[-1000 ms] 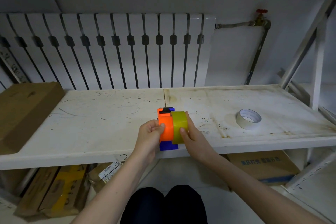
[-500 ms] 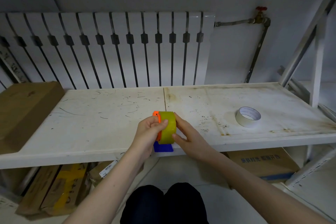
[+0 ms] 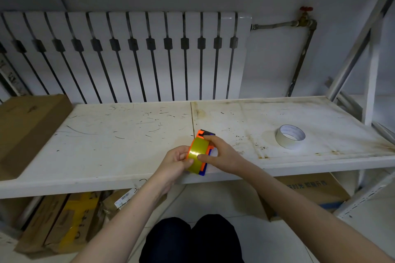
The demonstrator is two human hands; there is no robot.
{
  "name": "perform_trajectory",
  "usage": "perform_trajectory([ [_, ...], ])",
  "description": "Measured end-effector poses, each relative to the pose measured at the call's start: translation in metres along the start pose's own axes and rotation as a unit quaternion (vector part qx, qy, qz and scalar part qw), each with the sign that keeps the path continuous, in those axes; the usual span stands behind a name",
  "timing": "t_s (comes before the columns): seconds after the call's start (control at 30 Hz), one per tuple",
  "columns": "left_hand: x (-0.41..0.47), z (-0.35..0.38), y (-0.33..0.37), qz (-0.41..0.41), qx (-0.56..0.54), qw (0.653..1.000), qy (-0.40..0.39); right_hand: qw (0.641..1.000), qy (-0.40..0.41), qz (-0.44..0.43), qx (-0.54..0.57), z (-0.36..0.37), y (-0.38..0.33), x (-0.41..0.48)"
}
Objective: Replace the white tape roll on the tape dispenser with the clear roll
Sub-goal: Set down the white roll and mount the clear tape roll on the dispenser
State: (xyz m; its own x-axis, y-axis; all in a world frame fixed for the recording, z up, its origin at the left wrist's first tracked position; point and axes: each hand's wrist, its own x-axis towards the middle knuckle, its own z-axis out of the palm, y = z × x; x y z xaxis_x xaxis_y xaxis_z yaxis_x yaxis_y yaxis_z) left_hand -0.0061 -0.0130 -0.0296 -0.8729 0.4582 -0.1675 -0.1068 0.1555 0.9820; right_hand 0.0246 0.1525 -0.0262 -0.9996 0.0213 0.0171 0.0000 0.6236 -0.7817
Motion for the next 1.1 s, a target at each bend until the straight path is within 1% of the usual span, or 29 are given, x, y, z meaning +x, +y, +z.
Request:
perform_trajectory([
  [0.1,0.002,-0.004,-0.001,-0.006,0.015,1.0,-0.002,1.0,0.01,-0.002,-0.025,0.002,0.005,0.007],
  [0.23,0.007,-0.005,0.004,-0.033,0.05,0.998,0.03,0.997,0.023,-0.052,-0.061,0.005,0.002,0.01],
  [0.43,0.021,0.0,0.028,-0.122,0.035,0.988,0.082,0.977,0.051,-0.157,-0.133,0.011,-0.002,0.004],
  [0.6,0.027,0.006,0.035,-0.175,0.019,0.978,0.114,0.967,0.076,-0.18,-0.163,0.01,0.0,0.0],
  [0.77,0.029,0.011,0.044,-0.18,0.022,0.977,0.113,0.96,0.064,-0.215,-0.168,0.011,0.001,-0.004],
  [0.83,0.029,0.012,0.043,-0.183,0.034,0.976,0.116,0.966,0.065,-0.198,-0.153,0.01,0.0,-0.003],
  [0.9,0.027,0.012,0.04,-0.188,0.031,0.974,0.12,0.979,0.055,-0.141,-0.139,0.008,-0.002,-0.002],
  [0.97,0.026,0.012,0.037,-0.192,0.026,0.973,0.126,0.987,0.025,-0.092,-0.133,0.006,-0.003,0.0],
  [1.1,0.026,0.011,0.035,-0.203,0.026,0.971,0.127,0.985,0.008,-0.067,-0.16,0.001,-0.007,0.002],
])
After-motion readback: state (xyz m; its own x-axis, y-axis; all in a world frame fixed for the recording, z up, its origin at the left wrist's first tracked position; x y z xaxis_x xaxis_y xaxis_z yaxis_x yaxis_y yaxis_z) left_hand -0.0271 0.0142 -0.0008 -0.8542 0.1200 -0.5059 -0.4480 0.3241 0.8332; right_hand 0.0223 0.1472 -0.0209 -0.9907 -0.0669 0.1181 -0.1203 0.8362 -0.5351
